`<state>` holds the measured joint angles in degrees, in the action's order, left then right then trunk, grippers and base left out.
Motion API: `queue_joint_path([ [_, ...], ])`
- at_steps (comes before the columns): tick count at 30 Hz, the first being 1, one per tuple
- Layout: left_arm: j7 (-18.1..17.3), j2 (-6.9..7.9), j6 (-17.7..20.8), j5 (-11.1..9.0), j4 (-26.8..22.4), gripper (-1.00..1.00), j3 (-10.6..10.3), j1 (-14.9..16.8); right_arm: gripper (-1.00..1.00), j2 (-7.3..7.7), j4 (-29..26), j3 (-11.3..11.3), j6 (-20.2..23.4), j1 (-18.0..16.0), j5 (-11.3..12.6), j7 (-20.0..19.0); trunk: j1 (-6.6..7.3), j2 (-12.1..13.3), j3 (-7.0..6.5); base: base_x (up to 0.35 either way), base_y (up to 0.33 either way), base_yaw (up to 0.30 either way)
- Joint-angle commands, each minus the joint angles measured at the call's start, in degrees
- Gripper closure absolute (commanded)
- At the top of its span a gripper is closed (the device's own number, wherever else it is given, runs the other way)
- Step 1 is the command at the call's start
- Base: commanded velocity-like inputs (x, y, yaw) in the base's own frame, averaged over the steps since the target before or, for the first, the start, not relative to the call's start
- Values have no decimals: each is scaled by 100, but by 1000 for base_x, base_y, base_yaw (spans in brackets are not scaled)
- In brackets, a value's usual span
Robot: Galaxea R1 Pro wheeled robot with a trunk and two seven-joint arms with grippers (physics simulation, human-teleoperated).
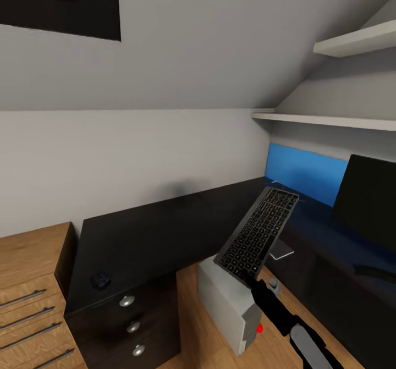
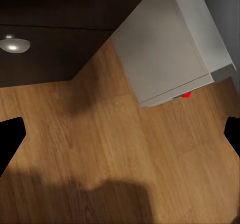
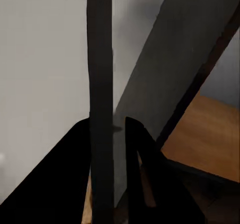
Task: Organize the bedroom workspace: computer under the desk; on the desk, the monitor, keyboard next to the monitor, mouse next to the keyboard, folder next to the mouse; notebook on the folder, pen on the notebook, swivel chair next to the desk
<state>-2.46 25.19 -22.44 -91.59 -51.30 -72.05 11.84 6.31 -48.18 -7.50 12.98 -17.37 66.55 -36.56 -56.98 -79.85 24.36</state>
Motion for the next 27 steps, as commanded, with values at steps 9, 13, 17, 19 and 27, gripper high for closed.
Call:
queue_joint_path([
  [9,-18,4,-41,-59,-3,-100,-37,12,100,11,12,-109,79,-3,78,-435,198,359,-156,0,0,0],
  [13,-5,6,-41,-61,-3,-100,-33,12,100,15,26,-111,82,1,74,-447,286,519,-227,0,0,0],
  [17,42,12,-41,-81,10,-100,11,12,100,19,28,-111,82,3,69,-449,374,680,-299,0,0,0],
  [19,250,13,-36,-84,14,-100,147,12,100,20,35,-111,82,-1,77,-449,418,760,-335,0,0,0],
  [27,922,5,-32,-68,6,-100,244,12,100,19,38,-111,73,1,73,-457,594,1081,-479,0,0,0],
])
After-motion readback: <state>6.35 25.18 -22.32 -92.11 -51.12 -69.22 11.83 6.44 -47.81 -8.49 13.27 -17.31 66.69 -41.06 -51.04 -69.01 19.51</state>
